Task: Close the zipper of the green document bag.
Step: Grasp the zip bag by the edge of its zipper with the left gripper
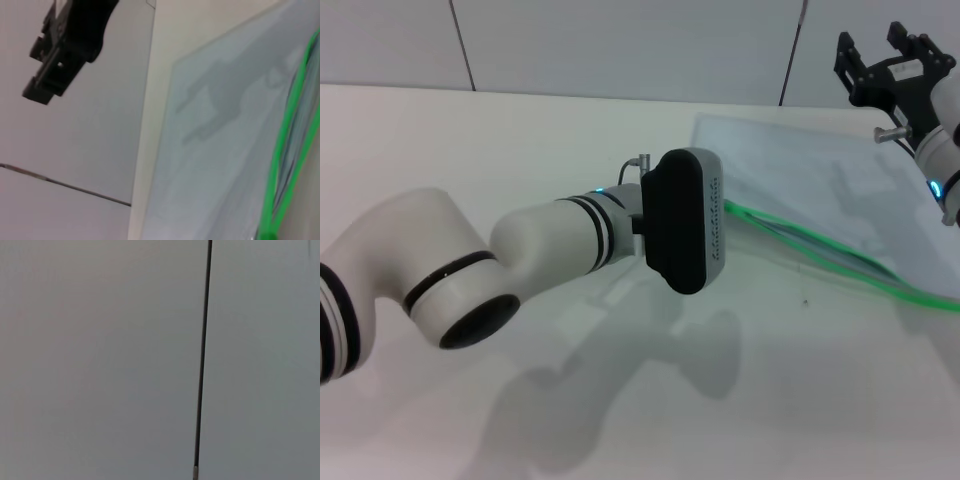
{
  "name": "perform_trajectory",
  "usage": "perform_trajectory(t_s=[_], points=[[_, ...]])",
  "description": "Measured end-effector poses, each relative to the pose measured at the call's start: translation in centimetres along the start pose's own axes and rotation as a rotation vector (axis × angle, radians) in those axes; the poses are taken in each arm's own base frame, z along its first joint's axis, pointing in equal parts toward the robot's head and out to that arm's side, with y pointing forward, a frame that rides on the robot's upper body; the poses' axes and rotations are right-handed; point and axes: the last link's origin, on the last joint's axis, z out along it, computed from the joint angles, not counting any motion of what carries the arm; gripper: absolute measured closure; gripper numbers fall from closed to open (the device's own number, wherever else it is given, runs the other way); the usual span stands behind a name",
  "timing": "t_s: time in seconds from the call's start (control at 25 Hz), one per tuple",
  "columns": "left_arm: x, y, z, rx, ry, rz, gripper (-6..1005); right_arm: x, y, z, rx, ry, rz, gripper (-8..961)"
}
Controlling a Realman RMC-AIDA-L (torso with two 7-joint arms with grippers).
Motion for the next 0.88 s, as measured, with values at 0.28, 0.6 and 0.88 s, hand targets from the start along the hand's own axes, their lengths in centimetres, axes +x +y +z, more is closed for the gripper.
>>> perform_trajectory(t_s=[0.28,0.6,0.88], points=[[0.0,0.2,0.2,0.002,0.011,-0.006,731,0.0,0.1,0.0,-0.001,-0.001,0.001,336],[0.1,0.0,0.2,0.009,0.016,-0.052,818,-0.1,0.9,-0.1,-0.036,-0.006,-0.009,337],[-0.4,0.4,-0.4,0.035,0.031,-0.108,909,-0.6,2.0,-0.4,-0.157,-0.018,0.102,337]])
